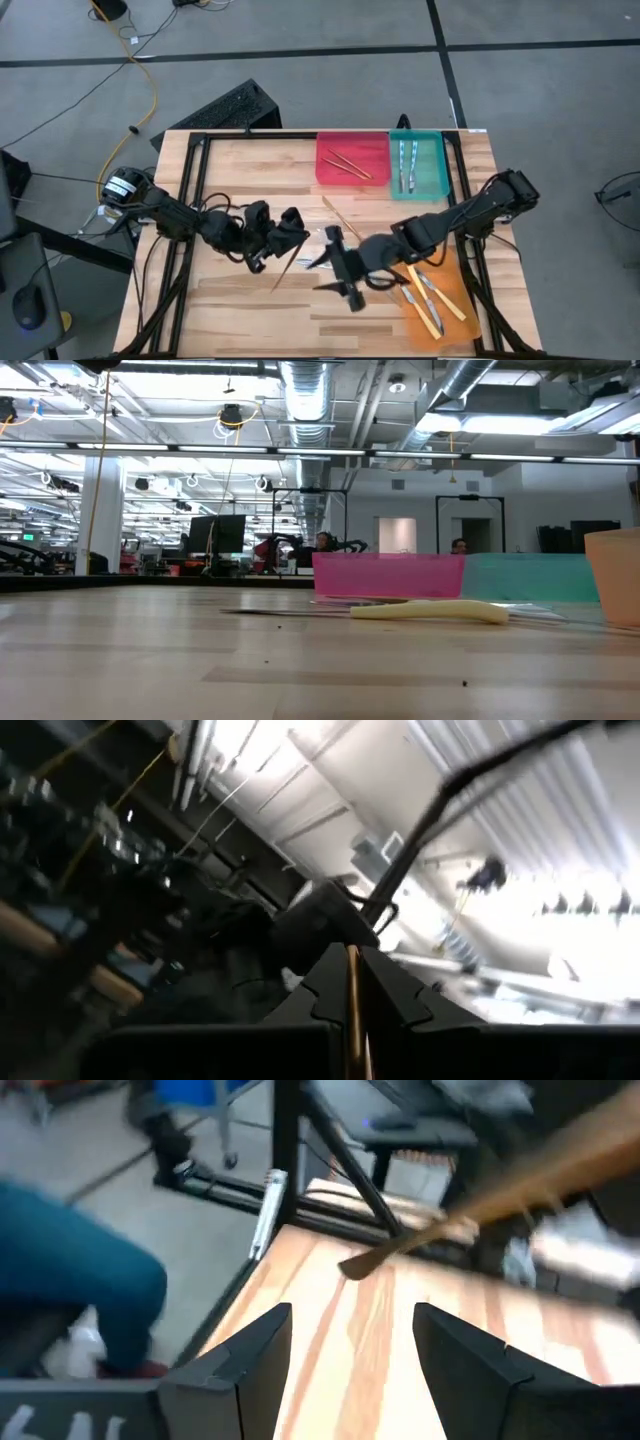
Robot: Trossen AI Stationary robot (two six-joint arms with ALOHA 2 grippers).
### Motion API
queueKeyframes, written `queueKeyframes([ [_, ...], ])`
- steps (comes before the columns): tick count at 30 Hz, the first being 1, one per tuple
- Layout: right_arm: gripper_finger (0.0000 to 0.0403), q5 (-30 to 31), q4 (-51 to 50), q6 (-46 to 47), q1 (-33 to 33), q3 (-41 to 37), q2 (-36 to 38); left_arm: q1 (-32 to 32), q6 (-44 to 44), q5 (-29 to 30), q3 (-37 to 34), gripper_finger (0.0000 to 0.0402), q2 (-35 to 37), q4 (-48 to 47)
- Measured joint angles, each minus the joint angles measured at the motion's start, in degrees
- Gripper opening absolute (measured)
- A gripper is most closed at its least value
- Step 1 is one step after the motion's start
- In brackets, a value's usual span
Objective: Sort silverware by color (type)
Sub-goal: Put the golden knife into the red bin
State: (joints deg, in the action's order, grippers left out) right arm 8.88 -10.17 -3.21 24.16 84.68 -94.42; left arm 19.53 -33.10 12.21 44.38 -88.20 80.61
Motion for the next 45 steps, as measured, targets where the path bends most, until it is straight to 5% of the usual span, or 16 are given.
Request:
queueKeyframes([
  [5, 0.0234, 6.5, -0.5, -17.8, 3.2, 0.1, 0.2, -0.8, -13.6, 4.9, 0.0, 0.0000, 0.0, -2.4],
  [16, 0.0234, 33.8, -1.4, -48.8, 8.9, 0.1, 0.2, -2.5, -35.8, 15.3, 0.0, 0.0000, 0.0, -18.6],
  [34, 0.0234, 30.2, -1.9, -60.4, 4.1, 0.2, -2.2, -2.5, -38.7, 15.8, 0.0, 0.0000, 0.0, -20.0],
  [45, 0.0234, 33.1, -0.3, -66.0, 4.7, 0.0, -4.3, -2.5, -39.4, 14.4, 0.0, 0.0000, 0.0, -22.8],
])
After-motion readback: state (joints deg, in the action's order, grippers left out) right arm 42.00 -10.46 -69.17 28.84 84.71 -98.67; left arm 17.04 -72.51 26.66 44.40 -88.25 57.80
